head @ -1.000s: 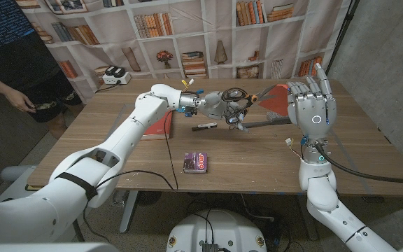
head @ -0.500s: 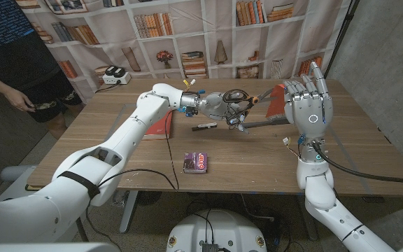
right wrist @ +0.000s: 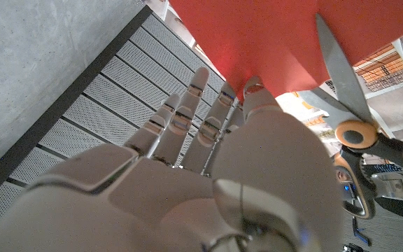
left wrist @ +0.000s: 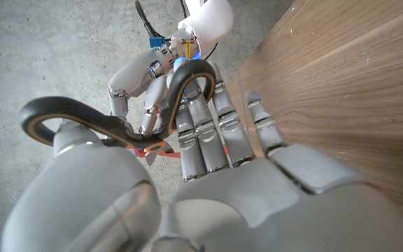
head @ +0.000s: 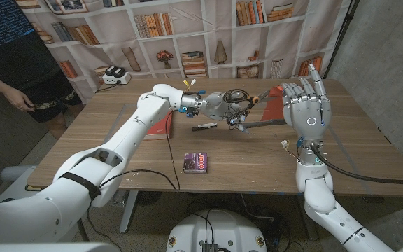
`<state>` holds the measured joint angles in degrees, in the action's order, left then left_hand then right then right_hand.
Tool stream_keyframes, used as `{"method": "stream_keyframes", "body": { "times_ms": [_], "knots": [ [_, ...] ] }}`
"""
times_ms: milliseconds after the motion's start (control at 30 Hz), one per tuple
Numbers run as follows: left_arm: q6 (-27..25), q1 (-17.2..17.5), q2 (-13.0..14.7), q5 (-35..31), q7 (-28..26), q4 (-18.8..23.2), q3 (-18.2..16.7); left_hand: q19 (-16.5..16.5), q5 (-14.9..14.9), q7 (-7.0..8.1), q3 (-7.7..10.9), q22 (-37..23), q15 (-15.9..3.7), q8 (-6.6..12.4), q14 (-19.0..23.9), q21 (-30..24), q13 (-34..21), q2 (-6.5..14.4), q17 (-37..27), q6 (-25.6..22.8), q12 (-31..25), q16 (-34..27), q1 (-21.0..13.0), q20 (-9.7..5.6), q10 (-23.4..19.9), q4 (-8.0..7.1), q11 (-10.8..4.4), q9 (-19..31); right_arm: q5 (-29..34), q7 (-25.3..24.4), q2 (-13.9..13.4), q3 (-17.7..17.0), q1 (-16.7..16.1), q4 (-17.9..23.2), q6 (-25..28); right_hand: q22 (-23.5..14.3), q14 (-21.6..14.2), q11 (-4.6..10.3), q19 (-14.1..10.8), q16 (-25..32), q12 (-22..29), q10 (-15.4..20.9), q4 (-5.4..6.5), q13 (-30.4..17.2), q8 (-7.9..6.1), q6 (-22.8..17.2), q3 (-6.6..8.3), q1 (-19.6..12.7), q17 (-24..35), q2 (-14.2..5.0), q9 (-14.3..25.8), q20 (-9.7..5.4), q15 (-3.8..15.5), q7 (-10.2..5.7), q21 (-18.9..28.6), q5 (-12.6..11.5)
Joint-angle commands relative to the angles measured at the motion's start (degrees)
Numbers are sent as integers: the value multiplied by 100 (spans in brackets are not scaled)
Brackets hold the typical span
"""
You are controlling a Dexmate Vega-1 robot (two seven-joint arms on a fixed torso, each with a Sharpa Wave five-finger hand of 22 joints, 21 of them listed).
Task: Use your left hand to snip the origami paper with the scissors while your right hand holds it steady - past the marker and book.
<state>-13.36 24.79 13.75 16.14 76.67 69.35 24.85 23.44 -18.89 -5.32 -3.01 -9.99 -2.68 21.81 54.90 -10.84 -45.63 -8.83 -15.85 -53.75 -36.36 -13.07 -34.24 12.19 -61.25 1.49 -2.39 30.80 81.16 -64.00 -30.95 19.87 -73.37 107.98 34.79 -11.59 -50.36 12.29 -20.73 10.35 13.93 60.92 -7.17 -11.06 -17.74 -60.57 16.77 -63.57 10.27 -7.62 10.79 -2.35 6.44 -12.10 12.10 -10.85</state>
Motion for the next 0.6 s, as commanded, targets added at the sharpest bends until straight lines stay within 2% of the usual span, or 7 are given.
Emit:
{"method": "stream_keyframes", "body": {
  "times_ms": [33, 333, 367, 433, 467, 567, 600],
  "knots": [
    [21, -40, -57, -18, 4, -121, -59, 33, -42, -150, -57, -21, -63, -1, 147, -52, 26, 57, -21, -174, -13, -35, -8, 1, 88, 3, -67, 11, 28, 0, -33, 57, -41, 48, -75, -7, 9, 15, 5, 16, -14, -18, 44, -24, -29, -83, 49, 3, 25, -48, 33, -121, 473, -88, 4, -48],
    [19, -94, -157, -80, -70, -246, -80, 81, -86, -137, -111, -22, -114, 26, 241, -62, 69, 117, -37, -268, -51, -72, -43, -4, -40, -9, -76, 14, 205, 0, 113, -88, -110, 132, -275, -5, 7, 14, 1, 19, -14, -13, 45, -25, -20, -82, 49, 2, 25, -49, 35, -113, 472, -88, 11, -46],
    [16, -90, -168, -83, -86, -248, -90, 106, -106, -145, -100, -22, -139, 47, 259, -67, 65, 176, -44, -331, -80, -79, -91, -5, -98, -6, -107, 13, 211, 0, 132, -106, -116, 133, -298, -5, 9, 14, 1, 18, -14, -13, 45, -25, -19, -82, 47, 3, 24, -46, 35, -113, 470, -88, 11, -46],
    [7, -95, -187, -87, -86, -266, -98, 157, -162, -95, -9, -24, -149, 49, 341, -74, 90, 420, -66, -397, -104, -112, -291, -5, -172, 13, -121, -13, 231, 0, 169, -140, -124, 135, -322, -5, 3, 14, 0, 22, -14, -11, 49, -25, -17, -83, 46, 8, 26, -48, 35, -110, 464, -88, 13, -45],
    [13, -91, -192, -96, -97, -261, -103, 171, -170, -91, 10, -24, -164, 62, 351, -77, 116, 464, -69, -418, -95, -115, -337, -7, -187, 21, -129, -4, 233, 0, 168, -151, -128, 137, -345, -4, 1, 14, 0, 24, -14, -10, 49, -25, -16, -83, 45, 7, 26, -49, 35, -110, 465, -88, 14, -45],
    [5, -76, -200, -110, -134, -231, -123, 246, -200, -94, 173, -23, -183, 93, 410, -84, 151, 802, -80, -486, -120, -121, -679, -4, -283, 82, -154, 13, 242, 0, 207, -190, -134, 139, -382, -4, 1, 14, -1, 24, -14, -9, 47, -25, -12, -83, 46, 3, 26, -49, 36, -109, 471, -88, 15, -45],
    [0, -70, -200, -116, -154, -215, -130, 255, -199, -77, 180, -23, -194, 97, 417, -86, 146, 819, -79, -497, -125, -121, -701, -5, -286, 87, -154, 14, 247, 0, 225, -204, -134, 137, -398, -4, 1, 14, -2, 23, -14, -8, 47, -26, -12, -83, 46, 3, 26, -49, 36, -106, 470, -88, 16, -45]
  ]
}}
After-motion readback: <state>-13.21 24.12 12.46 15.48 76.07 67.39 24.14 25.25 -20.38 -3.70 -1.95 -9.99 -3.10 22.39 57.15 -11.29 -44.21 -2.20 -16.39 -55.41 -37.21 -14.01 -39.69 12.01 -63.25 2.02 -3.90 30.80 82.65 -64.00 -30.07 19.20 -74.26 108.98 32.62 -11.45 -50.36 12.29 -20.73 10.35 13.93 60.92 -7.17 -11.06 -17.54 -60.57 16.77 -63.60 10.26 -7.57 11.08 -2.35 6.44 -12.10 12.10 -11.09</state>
